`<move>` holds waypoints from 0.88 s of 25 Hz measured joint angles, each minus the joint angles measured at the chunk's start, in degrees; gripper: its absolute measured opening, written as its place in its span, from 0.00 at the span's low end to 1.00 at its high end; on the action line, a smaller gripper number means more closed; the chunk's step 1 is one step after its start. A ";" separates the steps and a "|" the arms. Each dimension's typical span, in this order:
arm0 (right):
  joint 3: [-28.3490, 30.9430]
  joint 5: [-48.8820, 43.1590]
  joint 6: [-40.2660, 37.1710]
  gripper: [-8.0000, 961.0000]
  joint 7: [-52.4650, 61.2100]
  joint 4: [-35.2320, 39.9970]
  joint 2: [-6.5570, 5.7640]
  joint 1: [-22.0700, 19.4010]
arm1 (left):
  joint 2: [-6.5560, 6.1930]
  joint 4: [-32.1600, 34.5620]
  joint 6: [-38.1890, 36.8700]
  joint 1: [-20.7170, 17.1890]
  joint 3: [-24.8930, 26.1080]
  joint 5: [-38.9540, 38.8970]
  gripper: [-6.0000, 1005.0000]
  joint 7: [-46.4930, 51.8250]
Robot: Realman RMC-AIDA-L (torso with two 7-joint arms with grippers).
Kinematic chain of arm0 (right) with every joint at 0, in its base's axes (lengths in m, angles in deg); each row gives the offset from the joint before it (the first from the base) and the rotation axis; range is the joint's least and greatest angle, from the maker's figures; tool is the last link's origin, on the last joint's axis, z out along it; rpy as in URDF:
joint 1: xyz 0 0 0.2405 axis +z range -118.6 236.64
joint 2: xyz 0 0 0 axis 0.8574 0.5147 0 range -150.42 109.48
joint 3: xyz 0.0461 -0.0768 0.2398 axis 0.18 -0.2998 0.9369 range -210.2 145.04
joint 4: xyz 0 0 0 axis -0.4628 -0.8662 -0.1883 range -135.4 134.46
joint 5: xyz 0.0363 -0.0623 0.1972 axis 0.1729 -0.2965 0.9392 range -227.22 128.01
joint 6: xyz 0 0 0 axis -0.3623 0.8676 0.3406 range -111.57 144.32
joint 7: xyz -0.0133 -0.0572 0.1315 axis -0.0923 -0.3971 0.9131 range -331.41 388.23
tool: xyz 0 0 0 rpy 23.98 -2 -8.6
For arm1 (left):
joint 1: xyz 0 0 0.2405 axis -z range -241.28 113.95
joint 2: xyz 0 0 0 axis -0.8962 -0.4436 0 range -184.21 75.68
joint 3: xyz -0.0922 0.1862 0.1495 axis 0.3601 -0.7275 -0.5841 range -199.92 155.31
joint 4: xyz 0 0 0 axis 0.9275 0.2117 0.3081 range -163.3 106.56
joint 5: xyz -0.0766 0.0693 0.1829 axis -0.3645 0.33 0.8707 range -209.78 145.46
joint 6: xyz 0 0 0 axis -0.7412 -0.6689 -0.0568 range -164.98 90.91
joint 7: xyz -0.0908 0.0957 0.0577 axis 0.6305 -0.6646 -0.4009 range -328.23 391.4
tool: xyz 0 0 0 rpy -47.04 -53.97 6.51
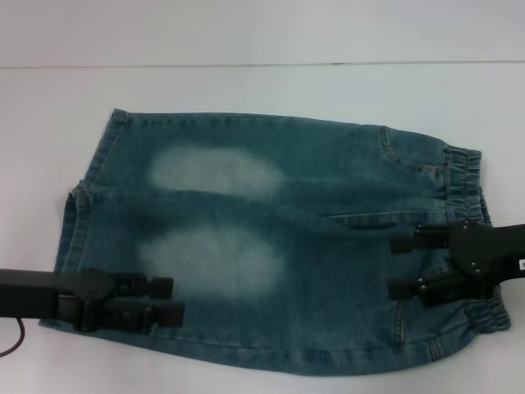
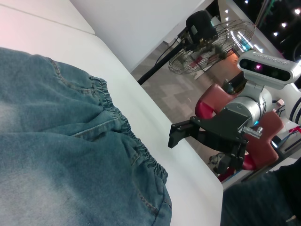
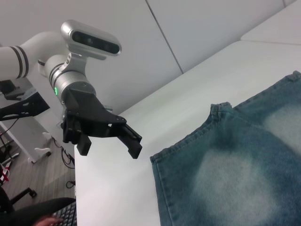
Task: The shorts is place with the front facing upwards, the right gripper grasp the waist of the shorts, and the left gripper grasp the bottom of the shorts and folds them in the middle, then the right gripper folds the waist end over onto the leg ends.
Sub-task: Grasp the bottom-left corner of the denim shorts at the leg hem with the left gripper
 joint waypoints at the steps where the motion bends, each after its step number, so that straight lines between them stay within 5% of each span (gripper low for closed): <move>1: 0.00 0.00 -0.02 0.99 0.00 0.04 -0.02 0.00 | 0.00 0.00 0.00 0.00 0.01 0.00 0.90 0.03; 12: 0.27 0.21 0.02 0.99 0.04 0.34 -0.11 0.03 | -0.47 0.38 0.73 0.15 0.54 0.07 0.89 5.42; 22: 1.06 0.07 0.20 0.99 -0.53 0.55 -0.47 1.01 | -4.06 7.62 3.11 -0.07 3.50 3.15 0.85 30.84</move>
